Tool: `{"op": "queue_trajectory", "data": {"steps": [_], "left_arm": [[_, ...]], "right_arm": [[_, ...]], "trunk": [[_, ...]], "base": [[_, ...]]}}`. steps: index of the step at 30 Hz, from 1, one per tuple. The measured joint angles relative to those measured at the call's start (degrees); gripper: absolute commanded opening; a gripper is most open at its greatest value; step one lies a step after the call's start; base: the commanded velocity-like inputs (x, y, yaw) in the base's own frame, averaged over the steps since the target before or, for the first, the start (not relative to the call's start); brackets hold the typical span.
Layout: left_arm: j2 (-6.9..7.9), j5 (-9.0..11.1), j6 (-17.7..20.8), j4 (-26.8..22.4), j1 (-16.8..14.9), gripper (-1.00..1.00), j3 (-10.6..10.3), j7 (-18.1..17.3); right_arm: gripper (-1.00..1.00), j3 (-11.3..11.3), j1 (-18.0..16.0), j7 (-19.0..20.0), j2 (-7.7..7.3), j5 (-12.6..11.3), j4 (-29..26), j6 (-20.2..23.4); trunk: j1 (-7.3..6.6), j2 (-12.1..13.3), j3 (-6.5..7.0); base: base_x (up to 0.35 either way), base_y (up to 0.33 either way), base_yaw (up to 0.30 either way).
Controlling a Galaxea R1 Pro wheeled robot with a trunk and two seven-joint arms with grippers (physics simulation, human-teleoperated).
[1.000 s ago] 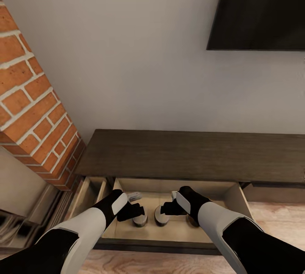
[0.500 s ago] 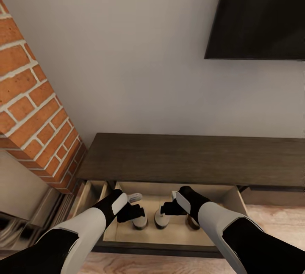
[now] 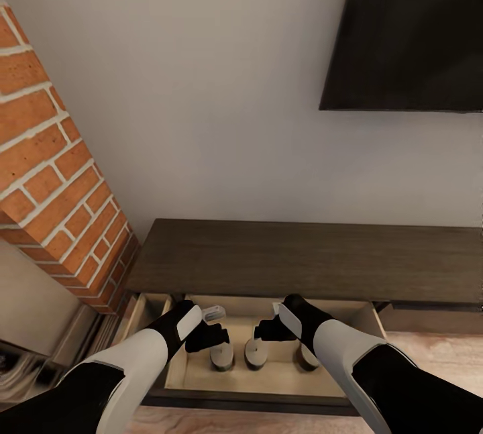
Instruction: Place each of the two pumpkins and all three candles from the living room inside a cabinet in the living room (use any cabinet), then make sure every cabinet is closed, and position the cauldron so it is next to a table in the living room.
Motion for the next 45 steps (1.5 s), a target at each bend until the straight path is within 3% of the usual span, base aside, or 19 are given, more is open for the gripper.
{"op": "queue_trajectory", "data": {"steps": [8, 15, 45], "left_arm": [[0.0, 0.0, 0.19, 0.0, 0.01, 1.0, 0.0, -0.12], [0.0, 0.0, 2.19, 0.0, 0.0, 1.0, 0.0, 0.08], [0.0, 0.1, 2.07, 0.0, 0.04, 1.0, 0.08, 0.1]], "right_arm": [[1.0, -0.06, 0.04, -0.07, 0.0, 0.01, 0.0, 0.04], [1.0, -0.08, 0.0, -0.15, 0.0, 0.01, 0.0, 0.05], [1.0, -0.08, 0.03, -0.16, 0.0, 0.0, -0.01, 0.04]], "trunk": [[-1.76, 3.21, 2.16], [-1.76, 3.23, 2.8], [-1.76, 3.23, 5.51]], "base": [[0.0, 0.0, 0.0], [-0.018, 0.0, 0.0], [-0.03, 0.0, 0.0]]}}
